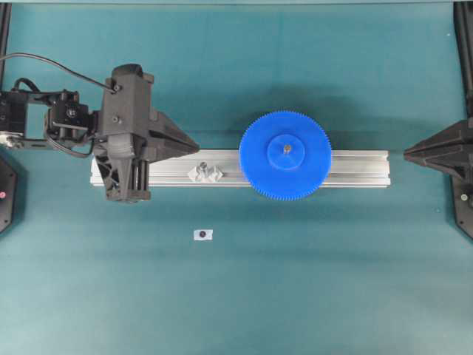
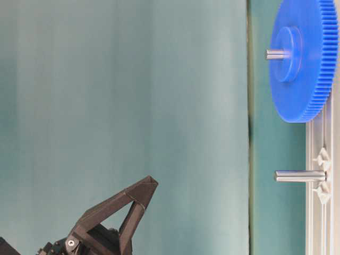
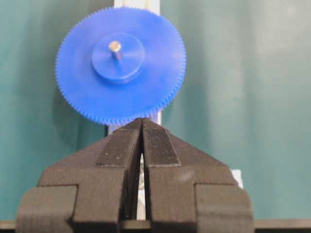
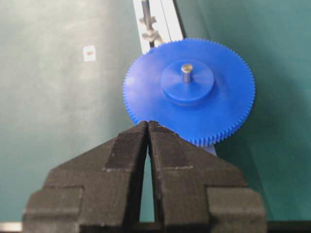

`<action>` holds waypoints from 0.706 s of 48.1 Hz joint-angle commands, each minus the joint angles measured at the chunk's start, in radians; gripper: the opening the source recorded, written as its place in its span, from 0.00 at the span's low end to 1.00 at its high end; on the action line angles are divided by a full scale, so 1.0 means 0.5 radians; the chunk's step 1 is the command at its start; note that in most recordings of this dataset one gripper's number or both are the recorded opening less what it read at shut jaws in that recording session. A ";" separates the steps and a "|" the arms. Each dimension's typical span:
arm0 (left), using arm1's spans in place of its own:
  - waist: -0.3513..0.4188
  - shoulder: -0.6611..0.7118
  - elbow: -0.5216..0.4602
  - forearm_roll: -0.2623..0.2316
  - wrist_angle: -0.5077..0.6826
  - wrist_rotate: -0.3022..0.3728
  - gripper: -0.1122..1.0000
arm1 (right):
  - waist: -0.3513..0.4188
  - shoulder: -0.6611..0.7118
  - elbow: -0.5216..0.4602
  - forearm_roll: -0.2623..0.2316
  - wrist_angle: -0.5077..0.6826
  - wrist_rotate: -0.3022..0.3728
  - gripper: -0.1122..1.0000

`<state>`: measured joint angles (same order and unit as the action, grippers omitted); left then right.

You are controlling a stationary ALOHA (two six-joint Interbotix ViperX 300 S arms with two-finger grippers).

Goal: Insert the large gear onto the shaft.

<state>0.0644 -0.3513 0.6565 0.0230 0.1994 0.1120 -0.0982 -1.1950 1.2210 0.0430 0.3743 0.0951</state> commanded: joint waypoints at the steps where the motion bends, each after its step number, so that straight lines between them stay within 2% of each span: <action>1: -0.018 -0.018 -0.021 0.000 -0.018 -0.003 0.11 | -0.006 0.015 -0.018 0.000 -0.018 0.012 0.21; 34: -0.034 0.012 -0.031 0.000 -0.018 -0.006 0.11 | -0.006 0.015 -0.006 0.000 -0.021 0.012 0.21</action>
<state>0.0522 -0.3405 0.6581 0.0230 0.1994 0.1104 -0.0982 -1.1950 1.2287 0.0430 0.3728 0.0951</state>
